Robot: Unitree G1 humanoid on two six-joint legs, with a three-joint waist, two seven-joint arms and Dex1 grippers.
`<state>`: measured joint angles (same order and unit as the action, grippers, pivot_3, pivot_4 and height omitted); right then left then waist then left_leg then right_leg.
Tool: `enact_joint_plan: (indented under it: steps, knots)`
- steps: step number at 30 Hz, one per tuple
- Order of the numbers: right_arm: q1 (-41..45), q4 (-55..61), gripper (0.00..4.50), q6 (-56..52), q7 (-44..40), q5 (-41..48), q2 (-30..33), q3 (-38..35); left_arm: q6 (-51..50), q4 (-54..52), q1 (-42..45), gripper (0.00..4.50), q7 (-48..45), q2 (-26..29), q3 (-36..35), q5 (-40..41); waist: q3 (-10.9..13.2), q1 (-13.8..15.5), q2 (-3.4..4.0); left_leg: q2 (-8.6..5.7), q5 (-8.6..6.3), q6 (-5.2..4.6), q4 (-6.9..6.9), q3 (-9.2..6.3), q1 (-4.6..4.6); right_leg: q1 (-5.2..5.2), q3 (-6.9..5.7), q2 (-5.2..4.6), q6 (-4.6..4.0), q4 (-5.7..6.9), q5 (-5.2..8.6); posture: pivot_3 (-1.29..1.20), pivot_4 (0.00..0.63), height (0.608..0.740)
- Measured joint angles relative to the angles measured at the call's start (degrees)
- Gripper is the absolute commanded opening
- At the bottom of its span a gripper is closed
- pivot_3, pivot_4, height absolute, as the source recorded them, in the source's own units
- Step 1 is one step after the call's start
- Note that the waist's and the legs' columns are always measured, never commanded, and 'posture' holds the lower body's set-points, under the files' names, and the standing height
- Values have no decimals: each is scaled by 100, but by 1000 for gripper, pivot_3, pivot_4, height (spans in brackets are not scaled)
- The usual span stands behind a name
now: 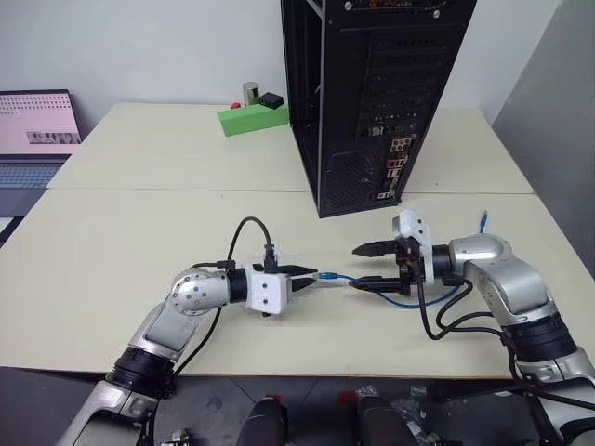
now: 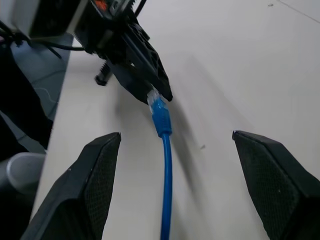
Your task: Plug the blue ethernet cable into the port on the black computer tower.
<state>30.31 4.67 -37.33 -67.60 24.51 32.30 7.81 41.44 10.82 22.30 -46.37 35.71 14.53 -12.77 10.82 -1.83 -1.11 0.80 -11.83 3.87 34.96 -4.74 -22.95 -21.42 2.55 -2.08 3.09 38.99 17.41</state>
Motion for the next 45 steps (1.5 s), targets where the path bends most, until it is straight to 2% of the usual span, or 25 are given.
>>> enact_joint_plan:
  steps: [3,7,13,20,23,33,37,44,45]
  knots:
    - [-38,203,3782,-530,217,411,-169,-127,1220,477,134,169,737,25,-17,-712,0,2,0,-2,0,0,0,0,-2,0,0,-2,1,0,0,0,150,740]
    - [-152,373,3782,-965,602,723,-539,-147,1958,768,281,169,1554,3,-66,-1350,0,0,0,-2,0,0,0,0,-2,0,-2,-1,1,2,-1,0,150,740]
    - [-262,376,3782,-1097,859,825,-619,-141,2140,827,304,169,2194,8,-130,-1780,0,-1,0,-3,0,0,0,-1,-2,-1,-4,-1,2,4,-1,0,150,740]
    - [-275,375,3782,-1109,909,830,-613,-97,2056,821,302,169,2524,31,-129,-1981,0,-4,0,-3,0,0,0,0,-2,-1,-4,-1,2,4,0,0,150,740]
    - [-275,373,3317,-1137,909,831,-612,-97,2000,811,301,169,2596,64,-129,-2011,0,-4,0,-3,0,0,0,-1,-2,-1,-4,-1,2,4,0,0,150,740]
    - [-269,270,823,-1184,1022,831,-681,-97,1857,626,293,169,2675,67,-123,-2012,0,-5,0,-3,0,0,0,-1,-2,-1,-5,-1,2,4,0,0,150,740]
    - [-254,216,37,-1191,1027,836,-696,-97,1797,555,270,169,2675,67,-108,-2011,0,-6,0,-3,0,0,0,-1,-2,-1,-4,-1,2,4,0,0,150,740]
    - [-189,135,8,-1321,1010,885,-716,-91,1791,543,211,169,2701,99,-95,-1966,0,-6,0,-3,0,0,0,-1,-2,-1,-4,-1,2,4,0,0,150,740]
    - [-160,117,8,-1341,1005,887,-715,-88,1785,543,208,519,2700,103,-92,-1945,0,-6,0,-3,0,0,0,-1,-2,-1,-4,-1,2,4,0,0,150,740]
